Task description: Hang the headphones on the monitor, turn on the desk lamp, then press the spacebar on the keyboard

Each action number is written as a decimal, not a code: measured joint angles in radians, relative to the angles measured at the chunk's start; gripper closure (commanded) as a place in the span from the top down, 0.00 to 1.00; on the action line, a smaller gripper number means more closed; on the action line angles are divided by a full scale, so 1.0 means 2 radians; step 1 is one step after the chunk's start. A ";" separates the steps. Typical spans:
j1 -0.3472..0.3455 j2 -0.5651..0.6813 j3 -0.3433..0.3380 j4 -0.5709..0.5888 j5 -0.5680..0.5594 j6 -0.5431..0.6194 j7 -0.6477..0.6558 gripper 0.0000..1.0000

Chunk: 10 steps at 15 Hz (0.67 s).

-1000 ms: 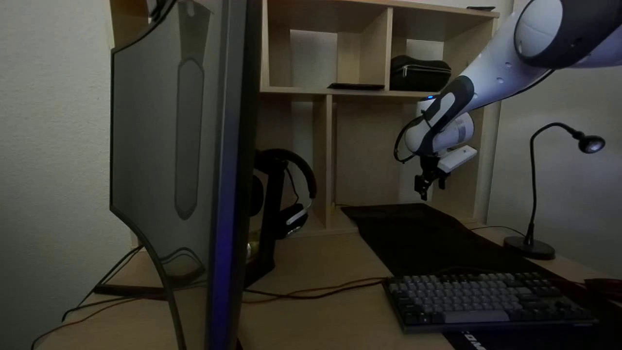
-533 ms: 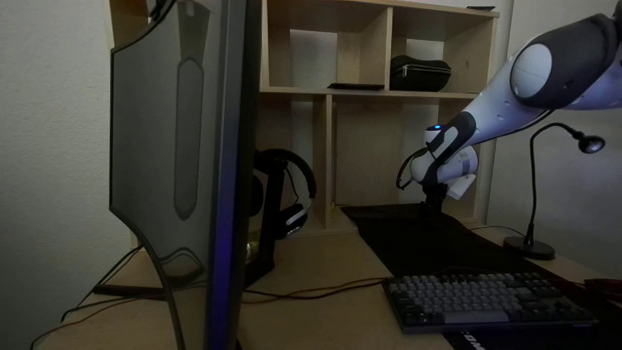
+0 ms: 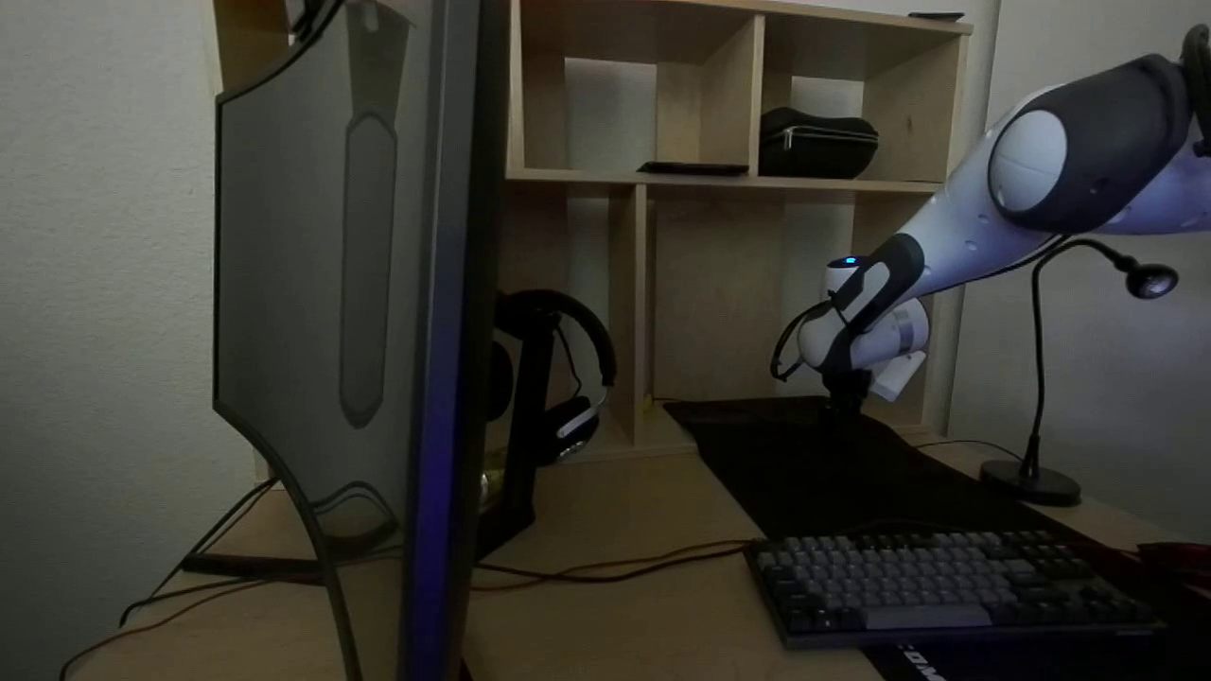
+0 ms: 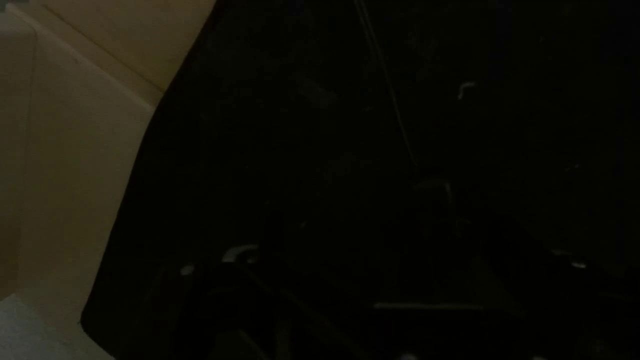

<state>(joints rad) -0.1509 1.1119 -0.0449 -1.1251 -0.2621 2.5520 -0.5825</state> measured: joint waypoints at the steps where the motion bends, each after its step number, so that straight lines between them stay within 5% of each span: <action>1: 0.000 0.003 0.000 0.000 0.000 0.000 0.000 1.00; 6: 0.000 0.003 0.000 0.001 0.000 0.000 0.001 1.00; 7: 0.000 0.003 0.000 0.001 0.000 -0.001 0.001 0.75; 10: 0.000 0.003 -0.002 0.002 0.000 -0.002 0.001 0.60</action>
<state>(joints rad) -0.1508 1.1180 -0.0481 -1.1209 -0.2621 2.5472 -0.5806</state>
